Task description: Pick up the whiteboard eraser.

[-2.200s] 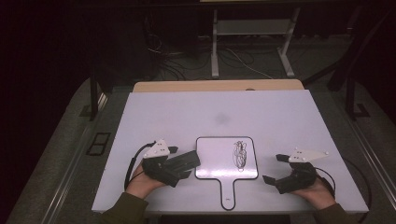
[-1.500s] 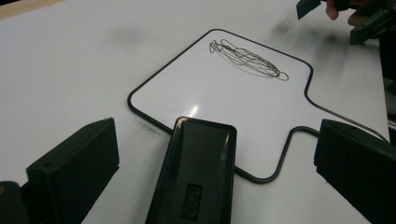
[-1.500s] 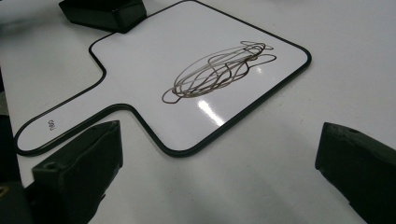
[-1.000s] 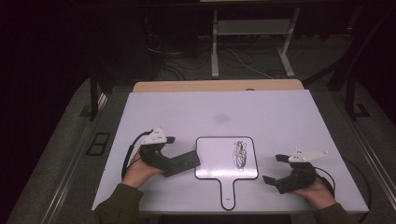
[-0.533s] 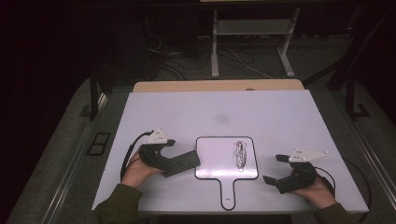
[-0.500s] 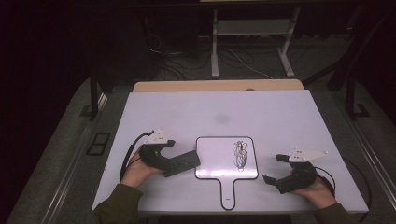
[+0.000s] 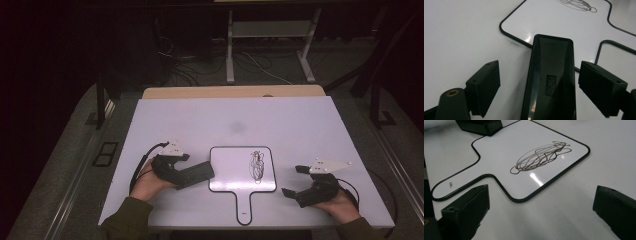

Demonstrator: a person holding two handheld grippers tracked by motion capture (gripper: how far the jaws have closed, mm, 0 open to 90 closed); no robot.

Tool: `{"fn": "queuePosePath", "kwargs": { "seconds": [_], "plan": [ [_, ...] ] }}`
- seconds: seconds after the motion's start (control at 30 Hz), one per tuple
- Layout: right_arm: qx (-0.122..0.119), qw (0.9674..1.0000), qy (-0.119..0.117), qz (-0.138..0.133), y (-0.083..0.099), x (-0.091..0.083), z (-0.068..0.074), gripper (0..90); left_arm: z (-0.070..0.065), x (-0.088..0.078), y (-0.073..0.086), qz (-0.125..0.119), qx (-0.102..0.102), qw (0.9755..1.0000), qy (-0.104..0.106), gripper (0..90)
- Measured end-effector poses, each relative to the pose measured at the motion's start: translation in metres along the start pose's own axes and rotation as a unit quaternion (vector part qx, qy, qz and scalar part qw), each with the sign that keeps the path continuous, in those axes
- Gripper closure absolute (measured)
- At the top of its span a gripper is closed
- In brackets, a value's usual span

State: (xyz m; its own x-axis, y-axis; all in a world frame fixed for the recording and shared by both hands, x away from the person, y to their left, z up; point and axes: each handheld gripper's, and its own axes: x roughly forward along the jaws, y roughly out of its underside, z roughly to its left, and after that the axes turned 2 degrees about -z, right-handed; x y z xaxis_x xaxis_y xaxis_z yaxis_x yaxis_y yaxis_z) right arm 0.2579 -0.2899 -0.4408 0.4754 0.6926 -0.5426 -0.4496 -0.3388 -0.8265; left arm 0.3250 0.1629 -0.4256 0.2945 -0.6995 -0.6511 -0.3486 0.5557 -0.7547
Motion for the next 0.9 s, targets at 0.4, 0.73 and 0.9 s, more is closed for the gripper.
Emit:
{"fn": "queuePosePath", "kwargs": {
  "seconds": [0.4, 0.73, 0.9],
  "plan": [
    [0.002, 1.0000, 0.000, 0.001, 0.000, 0.000, 0.000, 0.0, -0.004, 0.009, 0.001, 0.031, 0.013, 0.9993, 0.015, 24.2],
    [0.004, 1.0000, -0.001, 0.001, 0.001, 0.001, -0.001, 0.0, -0.006, 0.013, 0.001, 0.056, 0.022, 0.9980, 0.019, 31.1],
    [0.004, 1.0000, -0.001, 0.001, 0.001, 0.001, -0.001, 0.0, -0.006, 0.014, 0.001, 0.064, 0.029, 0.9974, 0.014, 33.7]
  ]
}}
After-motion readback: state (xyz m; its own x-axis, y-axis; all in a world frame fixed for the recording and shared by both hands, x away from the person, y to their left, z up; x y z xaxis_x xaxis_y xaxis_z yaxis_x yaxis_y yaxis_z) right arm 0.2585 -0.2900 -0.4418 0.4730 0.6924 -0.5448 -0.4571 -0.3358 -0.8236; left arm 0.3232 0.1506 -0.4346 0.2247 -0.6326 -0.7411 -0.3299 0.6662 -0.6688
